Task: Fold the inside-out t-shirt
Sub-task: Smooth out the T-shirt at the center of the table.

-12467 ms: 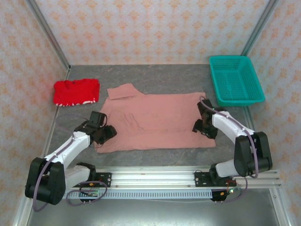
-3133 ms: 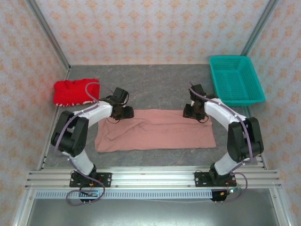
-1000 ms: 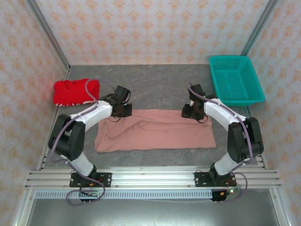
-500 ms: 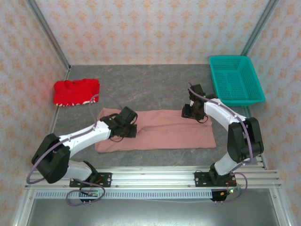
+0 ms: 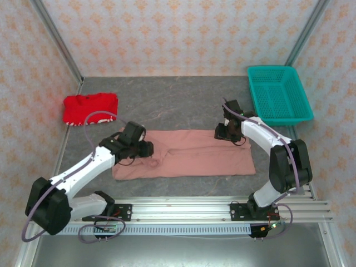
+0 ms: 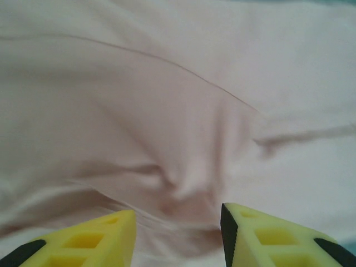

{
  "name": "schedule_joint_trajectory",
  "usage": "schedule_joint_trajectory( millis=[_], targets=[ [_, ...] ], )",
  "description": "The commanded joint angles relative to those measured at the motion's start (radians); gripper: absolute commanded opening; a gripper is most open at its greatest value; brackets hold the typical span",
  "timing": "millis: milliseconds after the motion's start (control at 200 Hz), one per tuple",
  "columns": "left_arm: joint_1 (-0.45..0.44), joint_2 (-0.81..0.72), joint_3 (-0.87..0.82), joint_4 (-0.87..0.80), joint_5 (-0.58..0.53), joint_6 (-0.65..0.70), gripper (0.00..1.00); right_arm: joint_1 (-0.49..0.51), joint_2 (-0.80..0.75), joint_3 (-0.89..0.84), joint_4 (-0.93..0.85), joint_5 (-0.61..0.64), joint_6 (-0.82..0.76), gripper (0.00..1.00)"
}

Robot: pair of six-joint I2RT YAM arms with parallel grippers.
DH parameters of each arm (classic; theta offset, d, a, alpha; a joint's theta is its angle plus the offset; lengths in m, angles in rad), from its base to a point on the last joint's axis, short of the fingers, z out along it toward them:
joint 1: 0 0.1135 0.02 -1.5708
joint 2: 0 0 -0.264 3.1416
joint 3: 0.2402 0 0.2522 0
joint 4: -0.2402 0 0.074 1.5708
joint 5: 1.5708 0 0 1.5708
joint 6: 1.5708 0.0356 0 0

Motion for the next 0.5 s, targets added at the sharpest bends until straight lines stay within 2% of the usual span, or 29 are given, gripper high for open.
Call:
schedule_joint_trajectory(
  millis=[0,125,205,335,495],
  targets=[
    [0.073,0.102,0.044,0.023,-0.047,0.017,0.45,0.013,-0.014,-0.013,0.011,-0.005,0.011,0.48],
    [0.086,0.257,0.095,-0.005,-0.058,0.044,0.43,0.014,-0.012,-0.011,0.005,-0.005,0.008,0.48],
    [0.08,0.296,0.089,-0.032,-0.04,0.059,0.38,0.016,-0.016,-0.014,0.003,0.006,0.002,0.48],
    [0.034,0.23,0.034,-0.096,-0.035,0.049,0.33,0.015,-0.01,-0.021,0.007,0.005,0.004,0.48],
    [-0.036,0.112,-0.052,-0.158,0.025,-0.016,0.28,0.014,0.001,-0.022,0.017,-0.003,0.006,0.48]
  ],
)
